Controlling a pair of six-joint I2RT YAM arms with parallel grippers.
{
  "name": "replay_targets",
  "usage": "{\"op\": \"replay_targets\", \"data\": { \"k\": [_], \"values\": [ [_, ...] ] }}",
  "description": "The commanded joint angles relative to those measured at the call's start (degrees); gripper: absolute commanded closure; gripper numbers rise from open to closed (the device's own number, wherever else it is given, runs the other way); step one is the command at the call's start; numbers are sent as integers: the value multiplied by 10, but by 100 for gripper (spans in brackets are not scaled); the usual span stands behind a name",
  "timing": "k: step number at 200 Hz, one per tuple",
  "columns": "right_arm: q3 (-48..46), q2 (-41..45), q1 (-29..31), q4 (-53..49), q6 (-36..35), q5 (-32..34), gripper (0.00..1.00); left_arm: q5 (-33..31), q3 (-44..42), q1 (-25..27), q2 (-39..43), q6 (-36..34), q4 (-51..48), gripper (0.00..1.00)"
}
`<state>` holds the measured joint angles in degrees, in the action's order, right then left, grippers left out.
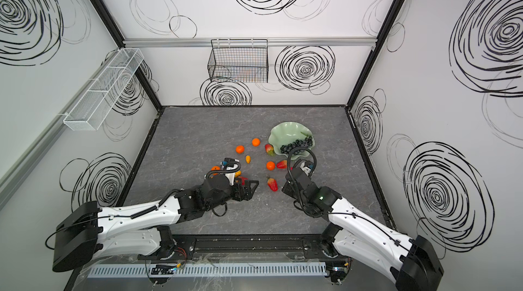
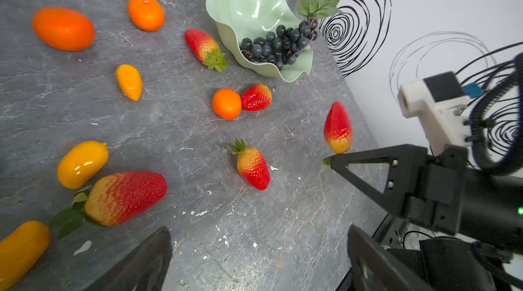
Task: Place and organize the fake fruits in the fruit bowl
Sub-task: 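Close the right gripper on the strawberry and lift it, then carry the strawberry over the green bowl with the right gripper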
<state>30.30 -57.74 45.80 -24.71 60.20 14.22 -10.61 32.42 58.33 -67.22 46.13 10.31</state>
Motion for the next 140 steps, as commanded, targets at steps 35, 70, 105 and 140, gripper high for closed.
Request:
{"op": "replay_targets", "data": {
  "k": [35,70,105,140],
  "values": [
    [5,53,-71,80,-156,-25,100,-13,-5,-7,18,-25,26,1],
    [0,64,-148,96,-210,-92,100,8,2,-18,8,-35,36,1],
    [-7,74,-179,128,-259,-109,100,20,1,-29,2,-37,52,1],
    [4,74,-208,142,-312,-157,100,52,1,-44,-12,-36,79,1]
  ]
}}
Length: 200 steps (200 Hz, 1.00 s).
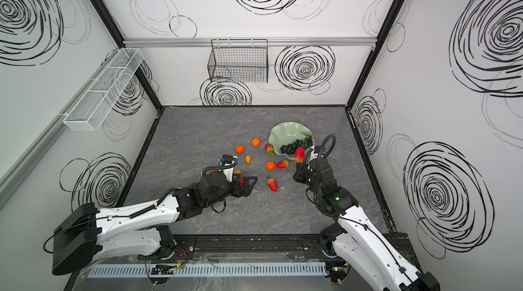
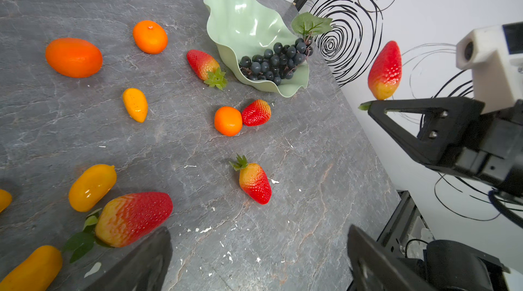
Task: Place and organize the fake fruits in the fruit bowl
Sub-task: 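Carry the strawberry over the green bowl with the right gripper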
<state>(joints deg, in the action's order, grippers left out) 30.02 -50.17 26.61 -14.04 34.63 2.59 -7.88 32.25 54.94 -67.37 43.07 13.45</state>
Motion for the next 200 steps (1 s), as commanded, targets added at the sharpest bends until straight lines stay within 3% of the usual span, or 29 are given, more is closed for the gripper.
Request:
{"op": "replay_targets", "data": {
  "k": [1,24,105,158,200],
  "values": [
    [8,-2,-17,36,-58,-41,100,25,3,-10,-10,-5,49,1],
    [16,-6,-30,43,-104,-79,100,47,4,-21,-27,0,73,1],
    [78,-95,-85,40,-187,-115,100,94,53,-43,-107,-3,120,1],
    [153,-214,-128,22,-219,-129,100,119,102,-64,-159,-11,119,1],
    [256,-362,-130,-23,-228,-171,100,133,116,-86,-181,-10,111,1]
  ]
}}
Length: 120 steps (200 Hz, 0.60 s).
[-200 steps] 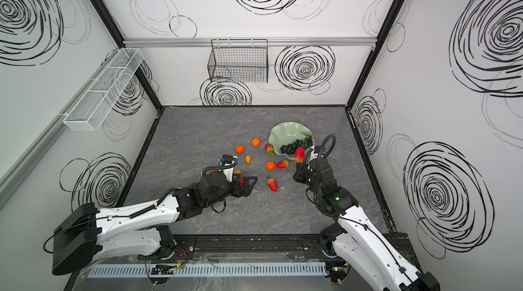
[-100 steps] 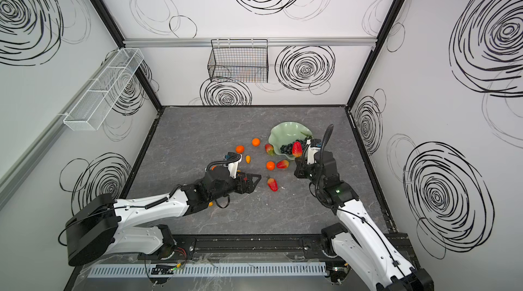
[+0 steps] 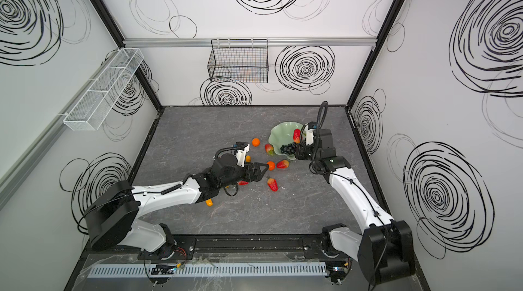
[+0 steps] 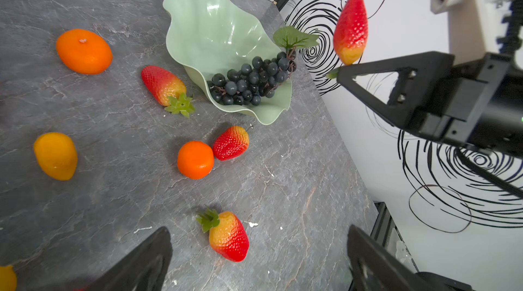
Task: Place and organize the fake fruits in the fruit bowl
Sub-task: 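Carry the strawberry over the green bowl with the right gripper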
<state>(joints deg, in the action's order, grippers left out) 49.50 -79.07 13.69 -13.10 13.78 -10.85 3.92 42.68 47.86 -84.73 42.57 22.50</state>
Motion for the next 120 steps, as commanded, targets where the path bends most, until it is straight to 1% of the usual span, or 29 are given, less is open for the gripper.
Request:
{"op": "replay_targets", "data": {
  "k": [1,24,52,83,120],
  "values": [
    [65,-77,-1,-36,-20,-38,100,15,11,-16,-8,-5,21,1],
    [124,-160,7,-70,-35,-67,100,21,1,-35,-5,-4,20,1],
    [174,-236,24,-96,-54,-78,100,25,-15,-52,5,-5,18,1],
    [218,-299,40,-110,-72,-71,100,28,-23,-60,8,-5,18,1],
    [268,-352,41,-130,-87,-55,100,29,-21,-62,6,-7,11,1]
  ]
}}
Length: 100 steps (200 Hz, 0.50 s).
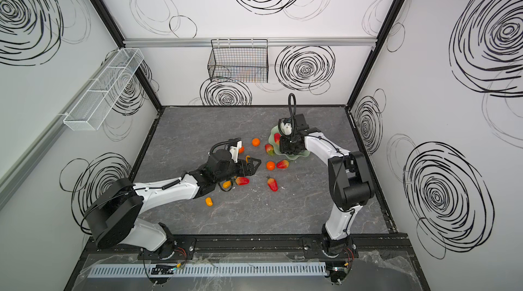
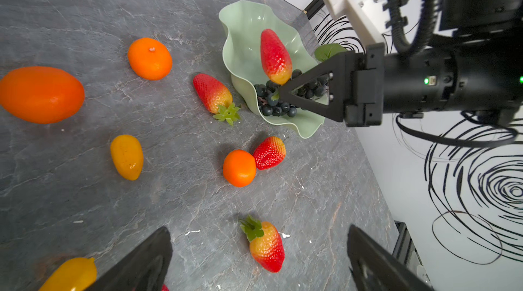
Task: Place and organize the fake fruits in the fruit bowl
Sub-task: 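Carry the strawberry over the green bowl with the right gripper, then lower the strawberry beside the grapes and open the right gripper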
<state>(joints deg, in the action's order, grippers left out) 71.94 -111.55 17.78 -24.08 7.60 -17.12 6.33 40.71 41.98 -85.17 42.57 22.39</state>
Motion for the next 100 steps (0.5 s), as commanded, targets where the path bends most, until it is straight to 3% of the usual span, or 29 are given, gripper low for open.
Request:
{"op": "replay_targets", "data": {
  "k": [1,84,100],
  "values": [
    [45,-29,0,-21,-25,8,100,5,-1,-3,11,-7,13,1],
    [87,-82,3,-75,-30,29,100,6,-3,-3,14,-7,5,1],
    [88,-82,4,-80,-29,36,95,6,-3,-3,14,-7,4,1]
  ]
}}
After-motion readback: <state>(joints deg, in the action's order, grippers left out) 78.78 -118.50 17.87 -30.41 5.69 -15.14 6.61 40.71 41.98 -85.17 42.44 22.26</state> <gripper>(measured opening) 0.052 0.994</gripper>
